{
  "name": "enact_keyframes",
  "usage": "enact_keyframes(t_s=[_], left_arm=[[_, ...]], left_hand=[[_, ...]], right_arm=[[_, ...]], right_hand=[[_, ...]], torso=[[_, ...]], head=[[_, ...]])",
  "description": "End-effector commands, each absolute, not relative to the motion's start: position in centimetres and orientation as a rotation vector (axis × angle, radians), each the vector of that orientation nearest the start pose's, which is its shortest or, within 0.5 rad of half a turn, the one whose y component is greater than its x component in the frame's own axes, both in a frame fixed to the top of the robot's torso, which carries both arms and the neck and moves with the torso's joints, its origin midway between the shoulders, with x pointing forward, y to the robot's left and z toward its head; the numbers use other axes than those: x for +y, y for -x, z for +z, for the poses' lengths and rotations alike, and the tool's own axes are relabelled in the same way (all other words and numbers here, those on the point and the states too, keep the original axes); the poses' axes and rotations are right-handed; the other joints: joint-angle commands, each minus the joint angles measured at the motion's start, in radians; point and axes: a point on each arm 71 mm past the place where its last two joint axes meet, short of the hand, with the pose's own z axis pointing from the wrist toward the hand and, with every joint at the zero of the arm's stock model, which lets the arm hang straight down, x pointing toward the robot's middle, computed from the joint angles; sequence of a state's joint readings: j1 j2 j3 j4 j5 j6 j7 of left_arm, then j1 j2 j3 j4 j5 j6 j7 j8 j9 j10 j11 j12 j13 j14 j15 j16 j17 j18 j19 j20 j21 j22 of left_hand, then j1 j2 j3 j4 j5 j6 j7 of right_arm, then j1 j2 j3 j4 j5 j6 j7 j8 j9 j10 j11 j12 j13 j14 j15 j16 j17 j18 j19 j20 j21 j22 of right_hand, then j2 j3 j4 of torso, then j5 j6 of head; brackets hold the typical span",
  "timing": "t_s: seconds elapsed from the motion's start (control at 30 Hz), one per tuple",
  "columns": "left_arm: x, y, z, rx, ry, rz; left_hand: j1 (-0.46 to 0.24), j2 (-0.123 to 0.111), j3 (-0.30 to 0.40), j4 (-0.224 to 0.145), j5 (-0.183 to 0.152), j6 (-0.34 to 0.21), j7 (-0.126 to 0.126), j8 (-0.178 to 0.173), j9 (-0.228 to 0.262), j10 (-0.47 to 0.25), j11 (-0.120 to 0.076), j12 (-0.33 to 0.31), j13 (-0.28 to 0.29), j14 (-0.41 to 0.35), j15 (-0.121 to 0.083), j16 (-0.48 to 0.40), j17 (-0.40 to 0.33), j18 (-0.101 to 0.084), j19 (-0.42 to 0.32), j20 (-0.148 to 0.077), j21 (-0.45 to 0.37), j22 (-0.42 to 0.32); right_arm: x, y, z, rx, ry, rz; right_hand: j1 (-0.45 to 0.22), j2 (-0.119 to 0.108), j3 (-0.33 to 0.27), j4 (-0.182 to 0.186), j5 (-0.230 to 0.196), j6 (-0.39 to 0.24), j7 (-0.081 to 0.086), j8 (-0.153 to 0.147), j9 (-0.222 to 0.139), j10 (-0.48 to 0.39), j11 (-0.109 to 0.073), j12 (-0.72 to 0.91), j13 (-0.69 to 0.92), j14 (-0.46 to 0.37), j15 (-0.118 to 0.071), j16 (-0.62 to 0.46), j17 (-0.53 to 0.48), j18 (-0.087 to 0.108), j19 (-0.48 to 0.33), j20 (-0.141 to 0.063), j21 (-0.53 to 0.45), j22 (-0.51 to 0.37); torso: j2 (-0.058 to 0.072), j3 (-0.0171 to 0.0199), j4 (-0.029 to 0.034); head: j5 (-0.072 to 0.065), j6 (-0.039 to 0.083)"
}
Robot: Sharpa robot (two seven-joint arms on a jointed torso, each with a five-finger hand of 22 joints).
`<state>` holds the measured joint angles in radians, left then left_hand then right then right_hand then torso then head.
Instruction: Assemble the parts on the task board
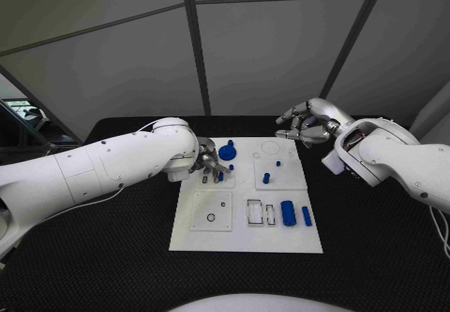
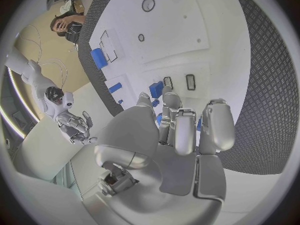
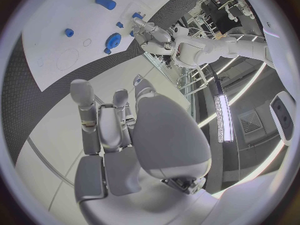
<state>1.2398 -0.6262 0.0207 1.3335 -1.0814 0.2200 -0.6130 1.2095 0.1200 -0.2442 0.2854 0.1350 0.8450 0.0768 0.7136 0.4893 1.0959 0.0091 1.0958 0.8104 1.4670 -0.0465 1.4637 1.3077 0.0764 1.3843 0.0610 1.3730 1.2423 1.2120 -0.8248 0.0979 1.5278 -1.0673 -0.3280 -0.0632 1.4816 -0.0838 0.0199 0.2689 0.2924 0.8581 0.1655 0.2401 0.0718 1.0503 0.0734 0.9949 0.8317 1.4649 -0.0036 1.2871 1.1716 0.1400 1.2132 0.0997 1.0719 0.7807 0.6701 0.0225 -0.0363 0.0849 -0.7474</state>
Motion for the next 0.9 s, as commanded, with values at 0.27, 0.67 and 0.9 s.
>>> enact_keyframes(t_s=[0.27, 0.67, 0.9], left_arm=[[15.97, -51.84, -20.02, 2.328, 0.138, -0.378], [15.93, -51.82, -20.01, 2.327, 0.135, -0.385], [15.93, -51.85, -19.97, 2.320, 0.153, -0.405]], left_hand=[[0.041, 0.004, 0.011, -0.014, 0.002, -0.007, -0.001, 0.009, 0.007, 0.005, -0.001, 0.002, -0.002, 0.057, -0.005, -0.002, 0.119, -0.004, 0.004, 0.000, 0.001, 0.000], [0.157, 0.047, 0.095, -0.066, 0.001, -0.018, -0.009, 0.007, 0.016, -0.001, -0.009, -0.005, -0.008, 0.057, -0.012, -0.003, 0.119, -0.004, 0.005, -0.006, 0.000, 0.006], [0.233, 0.065, 0.218, -0.106, -0.012, -0.031, -0.011, -0.003, 0.017, -0.003, -0.014, -0.017, -0.012, 0.057, -0.017, -0.003, 0.120, -0.004, 0.006, -0.014, 0.000, 0.012]], right_arm=[[-19.33, -50.48, -12.86, 1.613, -0.221, 0.924], [-19.30, -50.53, -12.91, 1.618, -0.222, 0.922], [-19.35, -50.57, -12.94, 1.619, -0.223, 0.920]], right_hand=[[-0.004, 0.007, -0.004, 0.002, 0.006, -0.001, -0.005, 0.007, 0.000, 0.008, -0.002, 0.000, 0.000, 0.003, -0.004, -0.006, 0.000, 0.005, 0.007, -0.002, -0.006, 0.000], [-0.003, 0.008, -0.004, 0.002, 0.006, -0.001, -0.005, 0.007, 0.000, 0.009, -0.002, 0.000, 0.000, 0.004, -0.004, -0.005, 0.000, 0.005, 0.007, -0.002, -0.007, 0.000], [-0.001, 0.009, -0.003, 0.001, 0.006, -0.001, -0.006, 0.008, 0.000, 0.009, -0.002, 0.000, -0.001, 0.004, -0.005, -0.006, 0.000, 0.005, 0.008, -0.003, -0.007, 0.000]], torso=[[0.000, 0.0003, -0.0002], [0.000, 0.0000, 0.0000], [0.000, 0.0004, -0.0005]], head=[[0.000, 0.000], [-0.001, -0.003], [-0.002, -0.005]])
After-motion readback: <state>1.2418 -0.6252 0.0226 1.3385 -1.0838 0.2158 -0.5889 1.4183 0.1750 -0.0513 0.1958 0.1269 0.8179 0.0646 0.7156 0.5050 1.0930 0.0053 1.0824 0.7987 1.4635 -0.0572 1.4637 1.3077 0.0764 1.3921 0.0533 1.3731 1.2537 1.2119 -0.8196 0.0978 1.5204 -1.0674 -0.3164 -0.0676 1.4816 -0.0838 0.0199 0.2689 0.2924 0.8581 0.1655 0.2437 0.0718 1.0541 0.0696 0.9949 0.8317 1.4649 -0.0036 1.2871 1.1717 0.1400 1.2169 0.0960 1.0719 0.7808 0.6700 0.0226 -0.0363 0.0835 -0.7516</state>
